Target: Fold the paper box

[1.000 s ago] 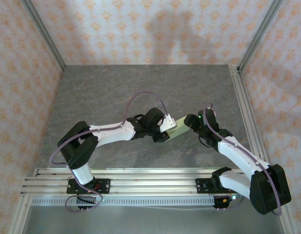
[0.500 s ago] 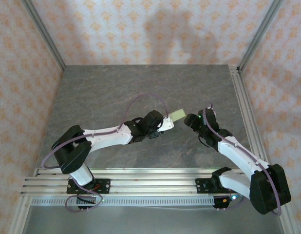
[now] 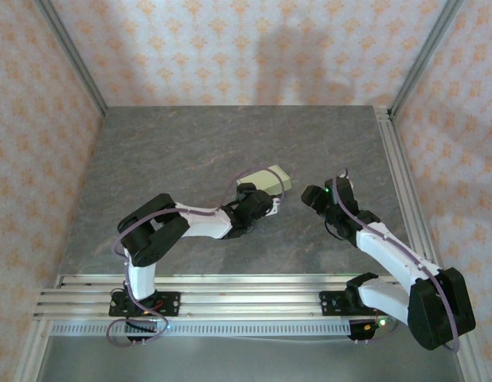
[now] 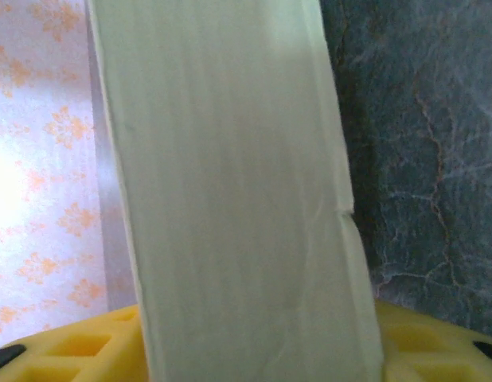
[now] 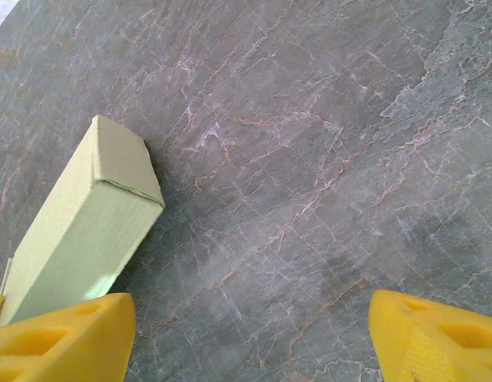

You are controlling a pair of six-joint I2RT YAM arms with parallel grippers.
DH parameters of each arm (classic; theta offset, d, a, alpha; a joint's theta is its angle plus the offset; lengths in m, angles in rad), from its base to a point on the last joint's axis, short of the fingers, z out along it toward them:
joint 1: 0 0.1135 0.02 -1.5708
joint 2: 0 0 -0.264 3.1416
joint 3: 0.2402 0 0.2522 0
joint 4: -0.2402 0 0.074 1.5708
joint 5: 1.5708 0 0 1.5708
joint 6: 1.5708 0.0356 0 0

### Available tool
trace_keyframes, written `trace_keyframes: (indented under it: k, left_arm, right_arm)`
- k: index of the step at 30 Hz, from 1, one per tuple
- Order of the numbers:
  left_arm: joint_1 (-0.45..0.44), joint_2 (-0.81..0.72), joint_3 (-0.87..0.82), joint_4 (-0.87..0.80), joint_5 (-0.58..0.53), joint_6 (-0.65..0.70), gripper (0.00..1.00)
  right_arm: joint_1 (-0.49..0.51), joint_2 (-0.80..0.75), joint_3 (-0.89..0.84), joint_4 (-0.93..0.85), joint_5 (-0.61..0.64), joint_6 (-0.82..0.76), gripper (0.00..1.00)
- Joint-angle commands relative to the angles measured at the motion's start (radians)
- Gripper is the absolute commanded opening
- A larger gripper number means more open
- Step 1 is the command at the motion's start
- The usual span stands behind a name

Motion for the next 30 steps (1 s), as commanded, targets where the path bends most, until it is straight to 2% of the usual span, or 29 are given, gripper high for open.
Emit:
trace_keyframes:
  k: [1, 2, 5, 6, 9, 13, 16, 19, 22, 25, 28, 30]
  left_arm:
    - [0.002, -0.017, -0.009, 0.042, -0.044, 0.008, 0.69]
    - [0.002, -0.025, -0.009, 0.027, -0.043, -0.007, 0.82]
    - [0.002, -0.062, -0.016, -0.022, -0.037, -0.068, 0.98]
    - [0.002, -0.074, -0.024, -0.032, -0.033, -0.085, 1.0]
    - [0.008, -0.123, -0.055, -0.081, -0.01, -0.155, 1.0]
    - [0.026, -0.251, -0.111, -0.124, 0.109, -0.296, 1.0]
    - [0.089, -0.352, -0.134, -0.156, 0.233, -0.423, 1.0]
    - [0.163, -0.434, -0.18, -0.142, 0.313, -0.483, 1.0]
    - [0.22, -0.508, -0.214, -0.139, 0.328, -0.528, 1.0]
    - [0.334, -0.572, -0.224, -0.145, 0.386, -0.651, 1.0]
    - [0.435, -0.595, -0.227, -0.15, 0.312, -0.755, 0.99]
    - [0.487, -0.603, -0.245, -0.127, 0.281, -0.768, 0.99]
  right_arm:
    - [-0.008, -0.012, -0.008, 0.001, 0.016, 0.0, 0.77]
    - [-0.009, -0.014, -0.008, 0.002, 0.019, -0.004, 0.77]
    - [-0.01, -0.014, -0.002, 0.012, 0.033, -0.033, 0.77]
    - [-0.011, -0.011, 0.004, 0.009, 0.039, -0.046, 0.77]
    - [-0.016, 0.001, 0.028, 0.005, 0.044, -0.093, 0.8]
    - [-0.02, 0.019, 0.049, 0.029, 0.057, -0.191, 0.91]
    - [-0.028, 0.035, 0.075, 0.048, 0.079, -0.277, 0.99]
    - [-0.043, 0.067, 0.107, 0.069, 0.109, -0.335, 0.99]
    - [-0.078, 0.09, 0.123, 0.114, 0.095, -0.358, 0.99]
    - [-0.123, 0.094, 0.104, 0.202, 0.1, -0.405, 0.99]
    - [-0.187, 0.092, 0.07, 0.304, 0.116, -0.431, 0.99]
    - [-0.224, 0.096, 0.042, 0.372, 0.133, -0.451, 0.99]
